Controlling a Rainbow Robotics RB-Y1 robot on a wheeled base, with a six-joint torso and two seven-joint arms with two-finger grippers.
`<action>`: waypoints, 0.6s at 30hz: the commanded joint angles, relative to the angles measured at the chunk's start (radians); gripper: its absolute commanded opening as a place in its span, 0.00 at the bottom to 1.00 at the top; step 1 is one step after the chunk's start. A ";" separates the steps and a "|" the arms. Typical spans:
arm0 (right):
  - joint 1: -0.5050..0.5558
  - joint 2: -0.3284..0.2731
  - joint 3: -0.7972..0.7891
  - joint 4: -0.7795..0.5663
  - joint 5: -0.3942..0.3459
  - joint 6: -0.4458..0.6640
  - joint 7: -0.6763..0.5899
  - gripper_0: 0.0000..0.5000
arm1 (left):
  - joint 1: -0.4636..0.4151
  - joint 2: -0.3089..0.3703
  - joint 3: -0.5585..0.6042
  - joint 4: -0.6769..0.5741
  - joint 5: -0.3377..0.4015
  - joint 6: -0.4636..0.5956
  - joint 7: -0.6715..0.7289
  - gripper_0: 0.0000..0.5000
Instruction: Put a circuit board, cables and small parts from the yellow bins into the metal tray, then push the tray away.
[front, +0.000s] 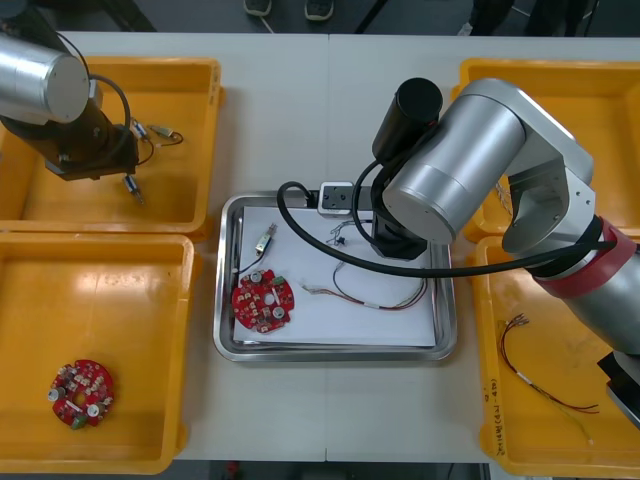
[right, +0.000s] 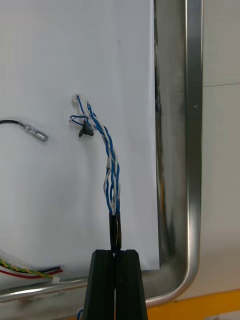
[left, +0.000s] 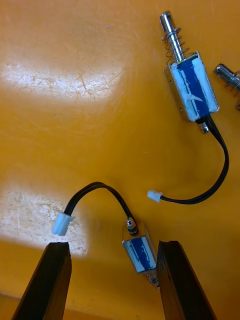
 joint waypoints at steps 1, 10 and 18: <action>0.016 0.035 0.014 0.063 0.013 -0.059 0.050 0.00 | -0.049 -0.022 -0.024 0.023 0.013 -0.036 -0.026 1.00; 0.024 0.050 0.040 0.141 0.019 -0.111 0.062 0.00 | -0.049 -0.023 -0.076 0.041 0.031 -0.068 -0.003 1.00; 0.027 0.050 0.040 0.143 0.047 -0.112 0.078 0.57 | -0.028 -0.028 -0.085 0.046 0.036 -0.105 0.004 1.00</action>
